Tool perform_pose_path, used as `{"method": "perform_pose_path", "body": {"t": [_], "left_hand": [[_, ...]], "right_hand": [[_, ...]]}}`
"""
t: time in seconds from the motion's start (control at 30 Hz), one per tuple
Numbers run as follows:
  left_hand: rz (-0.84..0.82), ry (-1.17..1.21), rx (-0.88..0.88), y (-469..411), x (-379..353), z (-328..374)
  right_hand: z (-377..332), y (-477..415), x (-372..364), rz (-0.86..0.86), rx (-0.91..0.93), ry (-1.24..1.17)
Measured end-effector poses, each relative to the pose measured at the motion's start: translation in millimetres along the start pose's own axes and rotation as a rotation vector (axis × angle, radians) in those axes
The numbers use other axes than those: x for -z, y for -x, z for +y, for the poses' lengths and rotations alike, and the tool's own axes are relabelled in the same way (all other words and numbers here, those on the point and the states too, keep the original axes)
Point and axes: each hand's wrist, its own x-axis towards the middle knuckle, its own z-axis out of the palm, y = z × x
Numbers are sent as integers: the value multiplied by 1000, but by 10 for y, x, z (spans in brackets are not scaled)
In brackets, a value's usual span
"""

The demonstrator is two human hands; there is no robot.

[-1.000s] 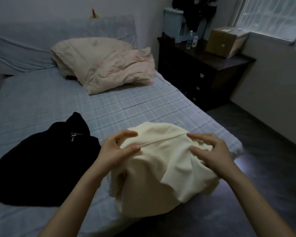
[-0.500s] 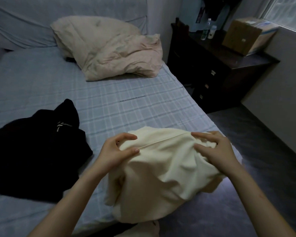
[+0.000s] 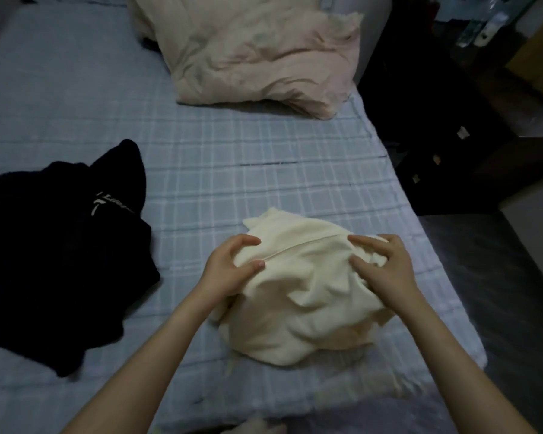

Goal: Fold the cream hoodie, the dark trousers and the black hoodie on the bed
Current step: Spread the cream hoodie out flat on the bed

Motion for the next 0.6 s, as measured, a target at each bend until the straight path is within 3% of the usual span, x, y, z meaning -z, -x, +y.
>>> {"method": "perform_pose_path", "body": {"t": [0.17,0.3,0.43,0.5,0.6], "left_hand": [[-31,-39,266,-105,-443,-935],[-54,-87,340,-20,-573,-1355],[-81,-215,340,-19,-556,-1414],[-57,-328,338,-109,-531,-1353],[78,-301,333,-387,-493,-1238]], "right_hand": [[921,-75,-881,-178,-112,106],[1427,51,-1255,-314,-228,149],[1432,-22,-1203,-423,-217,209],[1376,-148,-1063,-461,-177,362],[1268,-454,-897,-428,-61,640]]}}
